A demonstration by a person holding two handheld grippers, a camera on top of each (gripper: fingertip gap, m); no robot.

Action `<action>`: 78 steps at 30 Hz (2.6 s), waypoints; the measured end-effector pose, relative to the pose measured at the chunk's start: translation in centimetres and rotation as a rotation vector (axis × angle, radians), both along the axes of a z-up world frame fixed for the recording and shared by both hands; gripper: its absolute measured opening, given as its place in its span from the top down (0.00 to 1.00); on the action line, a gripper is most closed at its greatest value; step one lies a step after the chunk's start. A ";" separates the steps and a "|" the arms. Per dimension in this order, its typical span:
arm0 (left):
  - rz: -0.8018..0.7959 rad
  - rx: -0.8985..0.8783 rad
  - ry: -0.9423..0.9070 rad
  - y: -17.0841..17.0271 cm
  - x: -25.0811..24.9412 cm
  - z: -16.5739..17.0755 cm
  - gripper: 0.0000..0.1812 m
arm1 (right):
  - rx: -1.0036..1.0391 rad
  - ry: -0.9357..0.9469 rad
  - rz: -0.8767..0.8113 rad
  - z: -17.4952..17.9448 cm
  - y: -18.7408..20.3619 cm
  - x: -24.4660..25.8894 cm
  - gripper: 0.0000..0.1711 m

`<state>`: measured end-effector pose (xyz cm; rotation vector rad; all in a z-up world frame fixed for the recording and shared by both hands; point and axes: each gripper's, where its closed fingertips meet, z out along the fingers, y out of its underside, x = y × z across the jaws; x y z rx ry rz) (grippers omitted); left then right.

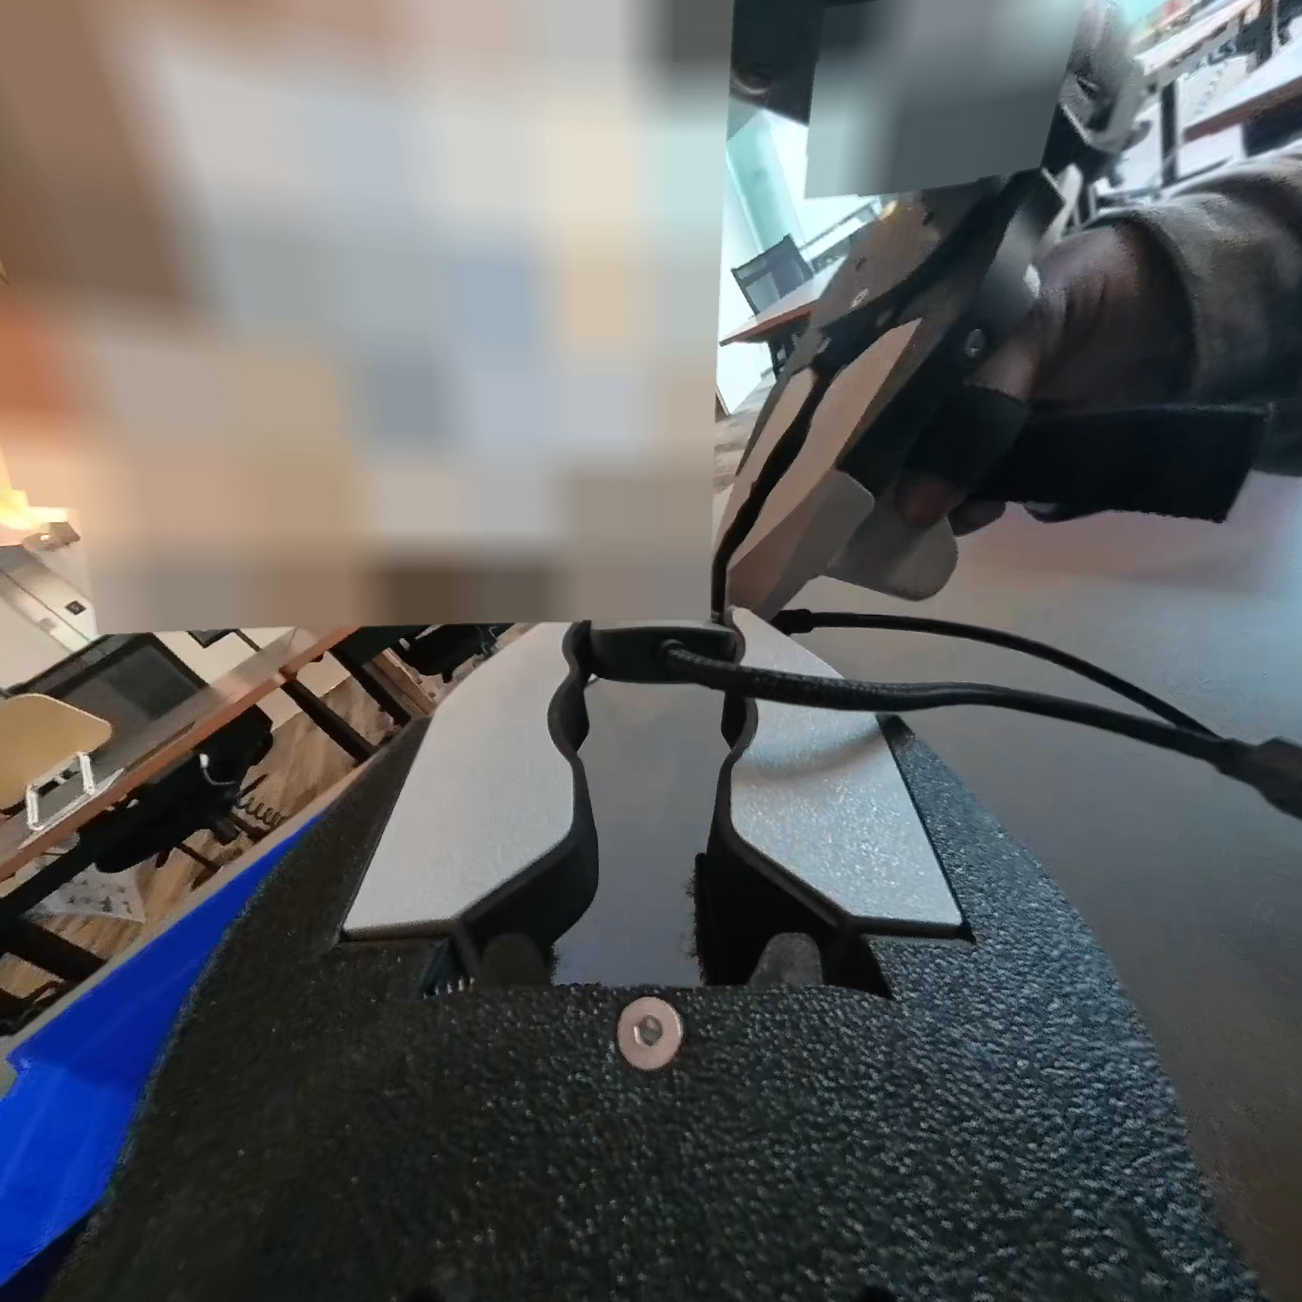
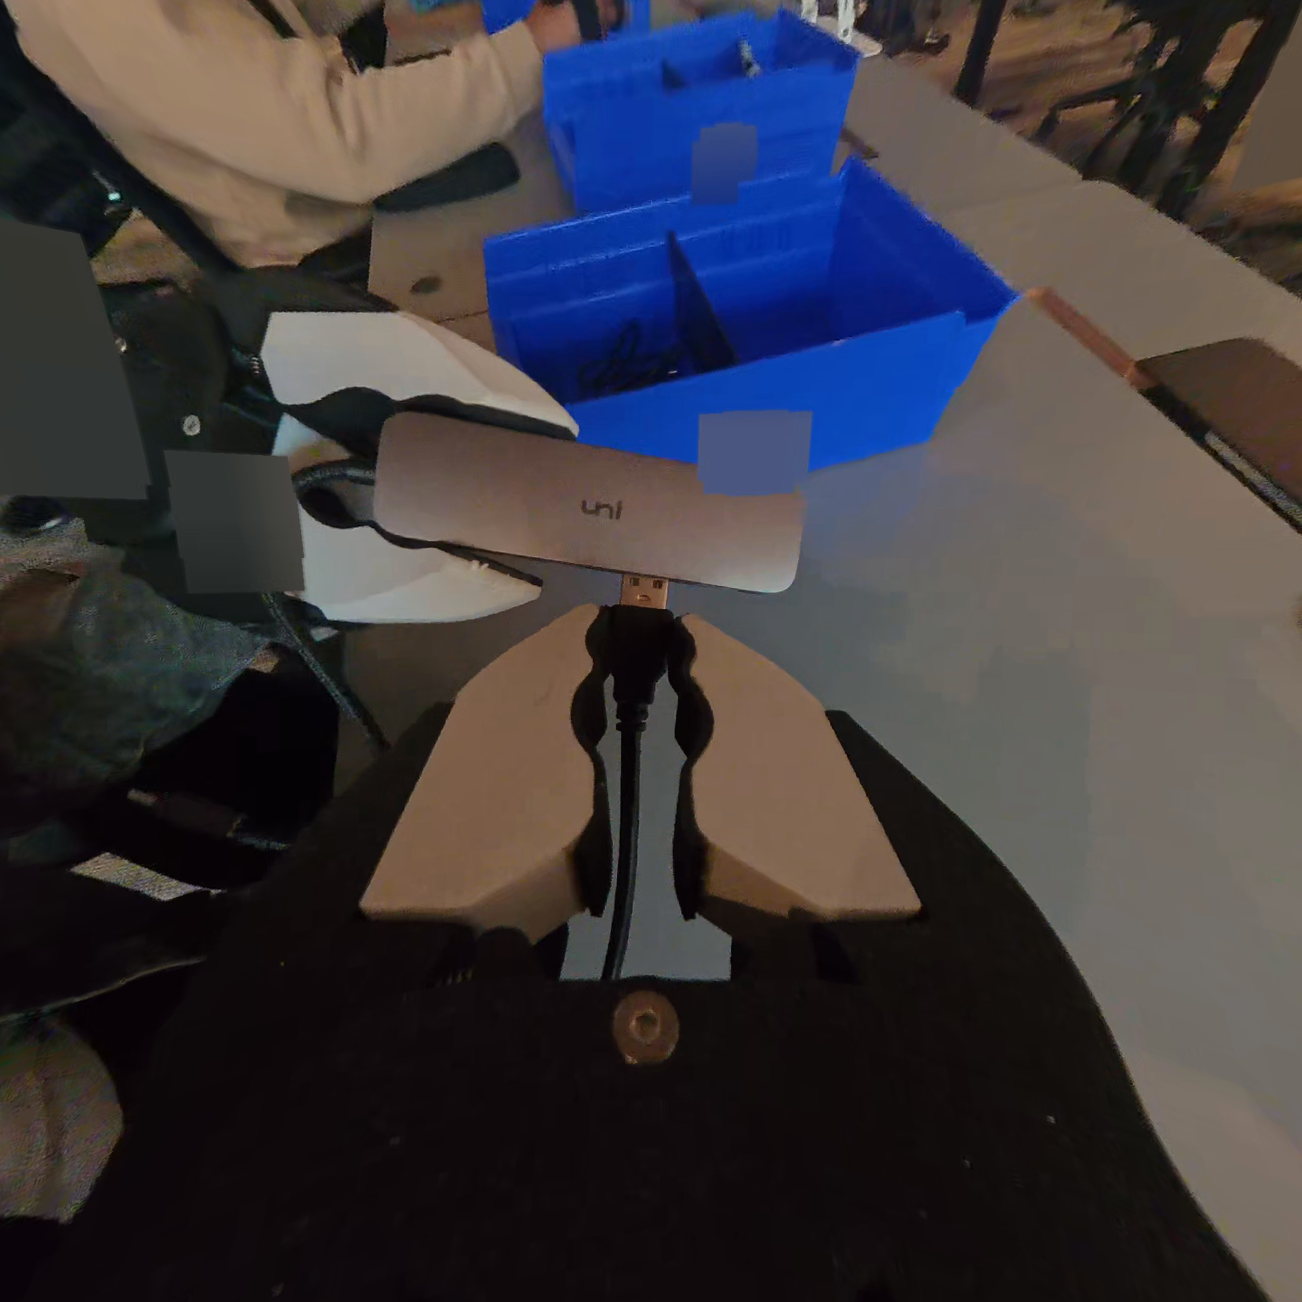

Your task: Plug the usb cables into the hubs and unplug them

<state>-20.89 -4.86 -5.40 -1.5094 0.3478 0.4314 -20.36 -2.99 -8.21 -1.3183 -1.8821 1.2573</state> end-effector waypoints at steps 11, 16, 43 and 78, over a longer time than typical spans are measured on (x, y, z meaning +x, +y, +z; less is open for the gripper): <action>0.021 0.003 0.008 1.6 0.2 1.0 0.80 | 0.002 0.064 -0.059 1.3 1.6 0.0 0.92; 0.104 0.155 -0.074 0.6 -3.8 4.4 0.81 | 0.022 0.030 -0.038 1.8 1.4 -0.9 0.91; -0.312 0.302 -0.600 -2.3 -2.2 7.8 0.81 | -0.385 0.777 0.568 10.9 -2.5 9.6 0.91; -0.395 0.257 -0.570 0.0 1.6 6.8 0.81 | -0.271 0.566 0.351 7.7 0.4 6.7 0.91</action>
